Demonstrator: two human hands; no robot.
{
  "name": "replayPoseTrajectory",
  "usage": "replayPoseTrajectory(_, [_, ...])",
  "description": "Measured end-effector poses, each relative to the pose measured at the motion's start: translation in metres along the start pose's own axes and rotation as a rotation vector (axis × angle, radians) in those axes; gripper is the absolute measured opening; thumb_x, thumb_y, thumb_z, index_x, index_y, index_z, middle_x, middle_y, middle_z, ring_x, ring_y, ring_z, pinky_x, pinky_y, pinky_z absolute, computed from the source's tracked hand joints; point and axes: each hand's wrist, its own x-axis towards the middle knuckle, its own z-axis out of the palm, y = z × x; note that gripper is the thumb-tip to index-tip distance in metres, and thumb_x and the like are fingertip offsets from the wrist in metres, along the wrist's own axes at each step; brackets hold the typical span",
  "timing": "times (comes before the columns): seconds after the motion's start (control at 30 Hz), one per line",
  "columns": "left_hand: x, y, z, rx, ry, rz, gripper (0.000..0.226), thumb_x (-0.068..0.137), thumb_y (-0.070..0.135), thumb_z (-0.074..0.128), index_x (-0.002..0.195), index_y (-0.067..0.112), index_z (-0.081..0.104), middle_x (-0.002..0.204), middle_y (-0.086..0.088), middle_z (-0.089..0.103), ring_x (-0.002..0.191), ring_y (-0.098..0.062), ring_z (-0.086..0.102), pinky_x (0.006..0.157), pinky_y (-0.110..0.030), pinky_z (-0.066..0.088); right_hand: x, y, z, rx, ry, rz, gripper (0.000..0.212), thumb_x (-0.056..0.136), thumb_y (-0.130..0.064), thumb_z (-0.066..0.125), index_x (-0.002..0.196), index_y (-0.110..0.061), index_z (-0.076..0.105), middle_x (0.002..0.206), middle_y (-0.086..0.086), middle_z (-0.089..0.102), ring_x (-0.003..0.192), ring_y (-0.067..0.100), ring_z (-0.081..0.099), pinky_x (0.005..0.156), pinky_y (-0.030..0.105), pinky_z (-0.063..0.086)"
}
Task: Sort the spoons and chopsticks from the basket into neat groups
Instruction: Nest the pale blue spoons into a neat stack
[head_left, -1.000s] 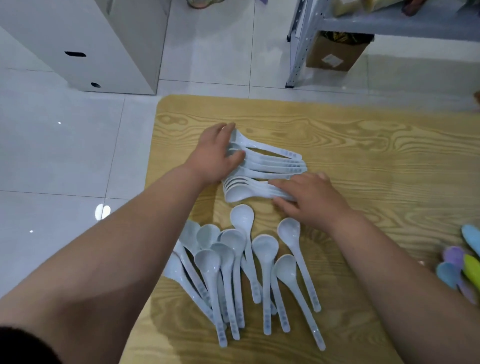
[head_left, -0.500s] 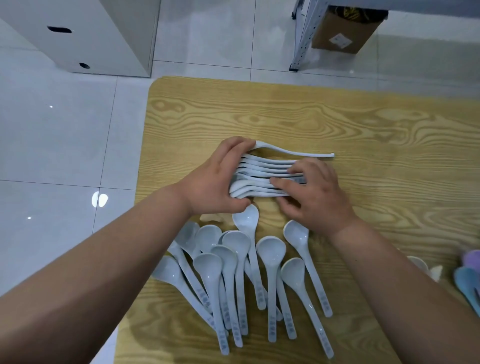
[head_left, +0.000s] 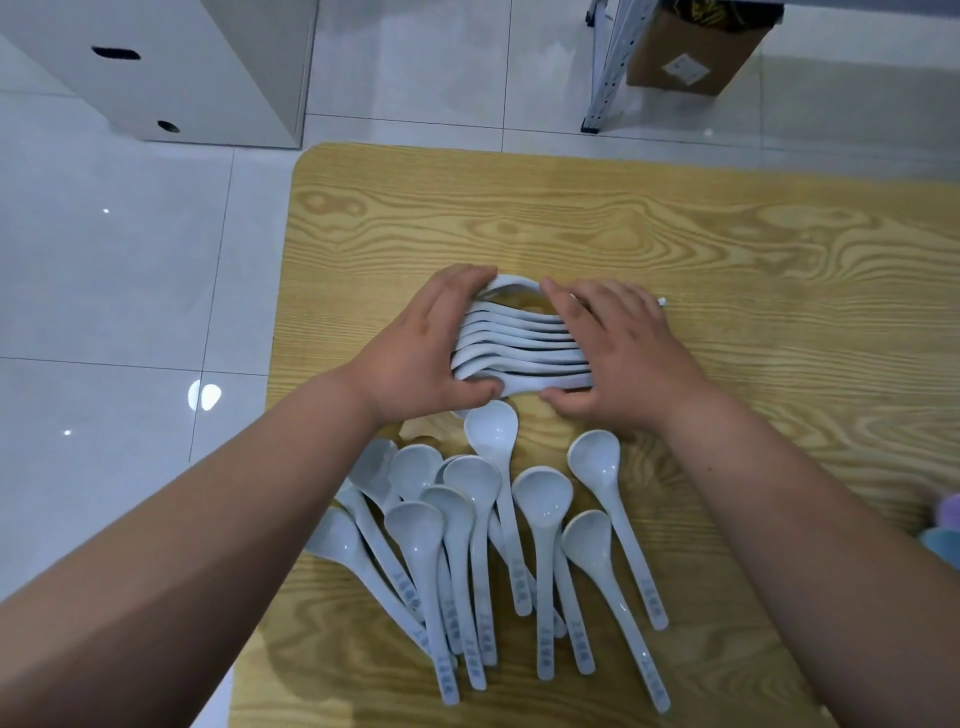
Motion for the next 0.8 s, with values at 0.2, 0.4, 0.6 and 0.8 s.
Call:
replayPoseTrajectory(0.2, [-0.024,0.013,-0.003,-0.108,0.052,-0.224,0.109,0.068,0.051,0.084,0.155,0.026,0.023,0.148,0.004,0.029,0.132,0.003,0.035,0.107,-0.011,0.03,-0.003,-0.006,0.005,-0.001,0.042,0.0,0.102,0.076,-0.072,0.047,0.16,-0.023,0.014,0.149,0.009,0.039,0.14,0.03,0.032,0.118,0.049,0.02])
replayPoseTrajectory(0.4, [-0.042,0.015,-0.007,-0.228,0.298,-0.635,0.017,0.093,0.025,0.055,0.109,0.026,0.06,0.097,0.012,0.071,0.088,-0.008,0.069,0.084,-0.038,0.057,-0.006,-0.009,0.011,-0.019,0.088,0.005,0.1,0.077,-0.069,0.049,0.159,-0.019,0.02,0.147,0.013,0.04,0.14,0.032,0.035,0.117,0.052,0.019])
replayPoseTrajectory(0.6, [-0.033,0.011,-0.012,-0.08,0.098,-0.635,0.014,0.088,0.022,0.071,0.088,0.036,0.073,0.079,0.021,0.069,0.074,0.008,0.061,0.064,-0.015,0.042,-0.006,-0.008,0.013,-0.025,0.111,0.008,0.1,0.077,-0.069,0.051,0.158,-0.019,0.022,0.146,0.013,0.041,0.139,0.032,0.038,0.116,0.053,0.022])
replayPoseTrajectory(0.8, [-0.024,0.011,-0.012,-0.278,0.118,-0.664,0.01,0.087,0.021,0.077,0.086,0.031,0.076,0.065,0.006,0.072,0.058,-0.005,0.065,0.062,-0.027,0.056,-0.005,-0.009,0.012,-0.022,0.085,0.021,0.099,0.076,-0.067,0.05,0.159,-0.02,0.022,0.148,0.013,0.039,0.14,0.033,0.035,0.115,0.051,0.021])
